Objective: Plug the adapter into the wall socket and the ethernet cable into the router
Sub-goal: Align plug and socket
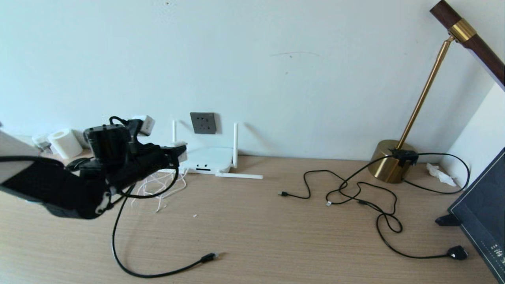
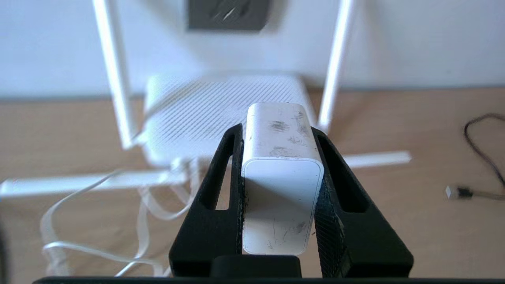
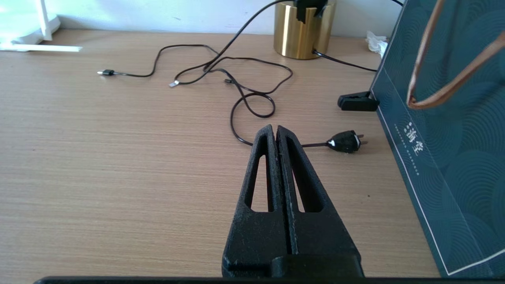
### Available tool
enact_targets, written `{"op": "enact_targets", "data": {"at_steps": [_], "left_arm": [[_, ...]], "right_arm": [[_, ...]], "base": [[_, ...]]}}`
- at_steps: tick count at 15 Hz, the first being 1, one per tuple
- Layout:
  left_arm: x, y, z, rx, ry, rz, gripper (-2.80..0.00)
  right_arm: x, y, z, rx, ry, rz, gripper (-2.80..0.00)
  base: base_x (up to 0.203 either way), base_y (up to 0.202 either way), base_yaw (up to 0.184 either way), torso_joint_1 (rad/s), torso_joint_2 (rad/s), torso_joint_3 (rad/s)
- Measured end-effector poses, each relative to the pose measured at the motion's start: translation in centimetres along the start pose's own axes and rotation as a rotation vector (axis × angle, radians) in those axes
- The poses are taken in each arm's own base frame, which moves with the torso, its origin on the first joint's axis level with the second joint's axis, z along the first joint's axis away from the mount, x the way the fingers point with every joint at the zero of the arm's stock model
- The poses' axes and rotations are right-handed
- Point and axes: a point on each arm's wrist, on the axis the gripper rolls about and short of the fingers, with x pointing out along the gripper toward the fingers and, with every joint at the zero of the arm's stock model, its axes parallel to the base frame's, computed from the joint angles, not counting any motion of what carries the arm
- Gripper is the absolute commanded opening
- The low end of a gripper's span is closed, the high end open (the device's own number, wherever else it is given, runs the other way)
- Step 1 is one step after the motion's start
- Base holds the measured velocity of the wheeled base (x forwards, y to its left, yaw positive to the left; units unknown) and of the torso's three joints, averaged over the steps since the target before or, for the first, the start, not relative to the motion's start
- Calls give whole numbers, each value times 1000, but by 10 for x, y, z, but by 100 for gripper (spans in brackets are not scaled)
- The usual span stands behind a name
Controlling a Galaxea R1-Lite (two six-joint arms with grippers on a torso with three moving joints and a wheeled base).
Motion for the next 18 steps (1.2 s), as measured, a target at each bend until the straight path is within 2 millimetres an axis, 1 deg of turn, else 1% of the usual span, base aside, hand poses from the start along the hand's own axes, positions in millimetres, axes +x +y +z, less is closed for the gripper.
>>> {"op": "enact_targets", "data": {"at_steps": [2, 5, 7, 10, 12, 18], "left_arm": [[9, -16, -11, 19, -130, 59, -280], [25, -29, -32, 66, -266, 106, -280], [38, -29, -38, 69, -295, 119, -280], [65, -26, -37, 81, -359, 122, -280], [79, -24, -39, 87, -387, 125, -280], [103, -21, -49, 89, -423, 128, -280]], "right_arm": [[0, 0, 0, 0, 0, 0, -280], [0, 0, 0, 0, 0, 0, -280], [0, 0, 0, 0, 0, 0, -280], [0, 0, 0, -1, 0, -1, -280], [0, 0, 0, 0, 0, 0, -280], [0, 0, 0, 0, 0, 0, -280]], "base": [[0, 0, 0, 0, 0, 0], [0, 0, 0, 0, 0, 0], [0, 0, 0, 0, 0, 0], [0, 0, 0, 0, 0, 0], [0, 0, 0, 0, 0, 0], [0, 0, 0, 0, 0, 0]]}}
